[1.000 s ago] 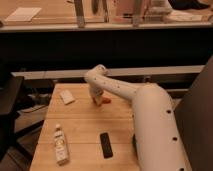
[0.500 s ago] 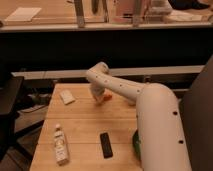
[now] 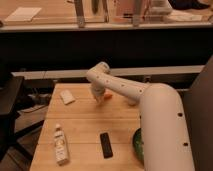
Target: Place the pepper in the ceramic bowl
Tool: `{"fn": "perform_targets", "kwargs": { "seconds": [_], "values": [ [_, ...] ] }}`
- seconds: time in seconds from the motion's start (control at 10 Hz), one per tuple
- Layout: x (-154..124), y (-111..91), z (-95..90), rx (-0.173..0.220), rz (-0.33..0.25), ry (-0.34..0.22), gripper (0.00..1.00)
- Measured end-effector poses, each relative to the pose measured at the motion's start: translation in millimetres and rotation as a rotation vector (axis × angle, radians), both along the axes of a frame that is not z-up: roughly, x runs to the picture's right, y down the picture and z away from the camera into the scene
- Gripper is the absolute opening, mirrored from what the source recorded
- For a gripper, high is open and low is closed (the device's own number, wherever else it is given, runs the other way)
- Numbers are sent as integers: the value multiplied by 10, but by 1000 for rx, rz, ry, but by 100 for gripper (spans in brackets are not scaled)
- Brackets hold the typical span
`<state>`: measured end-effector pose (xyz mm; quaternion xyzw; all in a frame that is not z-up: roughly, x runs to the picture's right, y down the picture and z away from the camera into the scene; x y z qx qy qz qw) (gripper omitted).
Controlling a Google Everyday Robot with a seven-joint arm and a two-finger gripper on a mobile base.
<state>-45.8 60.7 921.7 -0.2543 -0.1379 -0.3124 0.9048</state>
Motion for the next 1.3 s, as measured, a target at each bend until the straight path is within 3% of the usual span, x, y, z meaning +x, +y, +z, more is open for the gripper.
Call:
{"fn": "perform_targets", "kwargs": {
  "seconds": [0.3, 0.5, 0.6, 1.3],
  "values": [
    [33, -4, -90, 4, 11, 1, 18],
    [75, -13, -122, 7, 22, 3, 4],
    [124, -14, -154, 9, 27, 7, 2],
    [204, 57, -334, 12, 60, 10, 2]
  ]
}}
